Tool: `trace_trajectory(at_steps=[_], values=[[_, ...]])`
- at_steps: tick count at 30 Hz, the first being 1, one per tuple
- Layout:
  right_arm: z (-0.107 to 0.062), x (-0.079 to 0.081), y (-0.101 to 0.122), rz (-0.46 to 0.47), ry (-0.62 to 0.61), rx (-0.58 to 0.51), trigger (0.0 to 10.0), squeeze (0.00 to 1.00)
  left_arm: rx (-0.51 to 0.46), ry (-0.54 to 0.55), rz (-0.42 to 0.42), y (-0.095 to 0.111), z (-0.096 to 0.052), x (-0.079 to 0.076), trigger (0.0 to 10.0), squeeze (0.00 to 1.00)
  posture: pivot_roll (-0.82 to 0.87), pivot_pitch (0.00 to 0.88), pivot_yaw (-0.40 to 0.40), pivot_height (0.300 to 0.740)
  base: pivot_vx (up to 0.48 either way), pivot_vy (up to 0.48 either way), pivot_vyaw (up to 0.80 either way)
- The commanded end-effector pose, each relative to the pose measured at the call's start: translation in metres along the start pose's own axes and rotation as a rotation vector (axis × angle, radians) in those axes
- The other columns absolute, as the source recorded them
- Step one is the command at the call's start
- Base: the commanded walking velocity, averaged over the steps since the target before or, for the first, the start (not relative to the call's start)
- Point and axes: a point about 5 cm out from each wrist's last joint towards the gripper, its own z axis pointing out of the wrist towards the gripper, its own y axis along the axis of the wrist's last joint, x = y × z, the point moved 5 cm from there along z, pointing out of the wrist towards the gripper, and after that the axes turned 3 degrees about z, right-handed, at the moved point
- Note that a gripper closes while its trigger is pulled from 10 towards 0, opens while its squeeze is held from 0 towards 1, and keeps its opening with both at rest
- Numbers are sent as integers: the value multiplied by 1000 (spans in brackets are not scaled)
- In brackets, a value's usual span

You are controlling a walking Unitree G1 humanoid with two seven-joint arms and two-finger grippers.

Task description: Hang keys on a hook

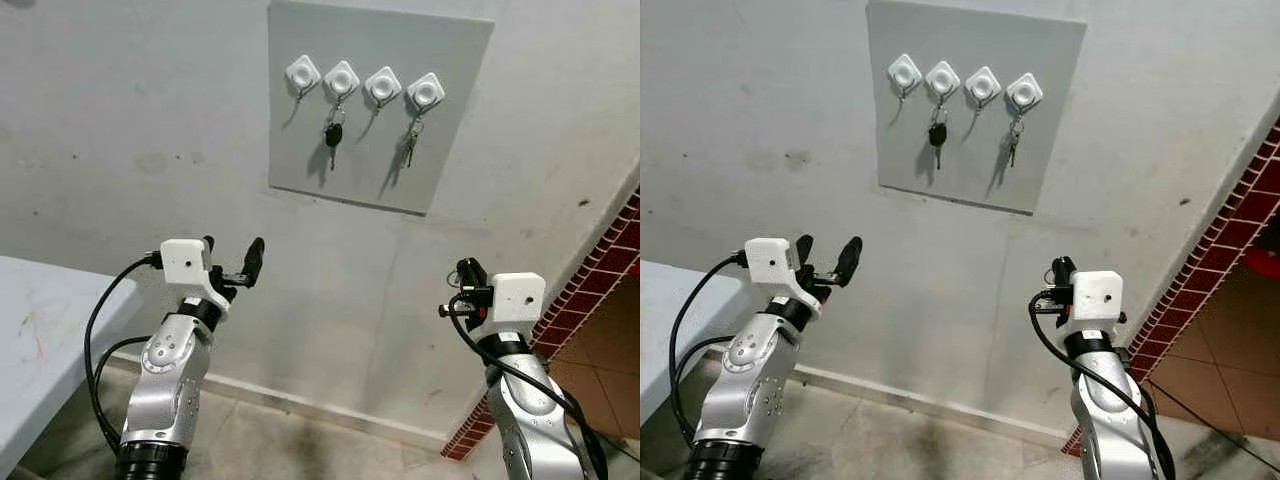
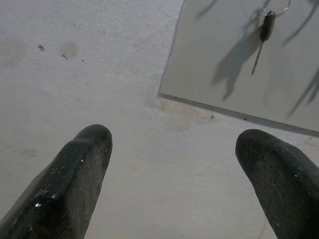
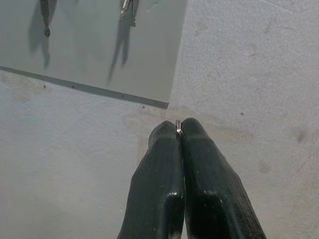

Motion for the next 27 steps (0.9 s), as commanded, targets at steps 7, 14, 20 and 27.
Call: trace_trajectory(at_steps=[7,14,20,27], values=[[-2,2,0,30,-32,-6,10000,0,19,-40,23,0,1,-9,10000,0,-10,0,-7,740,0,0,0],[-6,0,-4,37,-56,5,10000,0,50,-46,2,-3,4,-8,10000,0,-13,0,3,740,0,201,0],[-4,0,-4,39,-64,5,10000,0,57,-30,15,-4,5,-5,10000,0,-7,0,2,740,0,389,0],[-4,1,-3,39,-56,4,10000,0,55,-27,19,-3,3,-5,10000,0,-5,0,-3,740,0,0,0]])
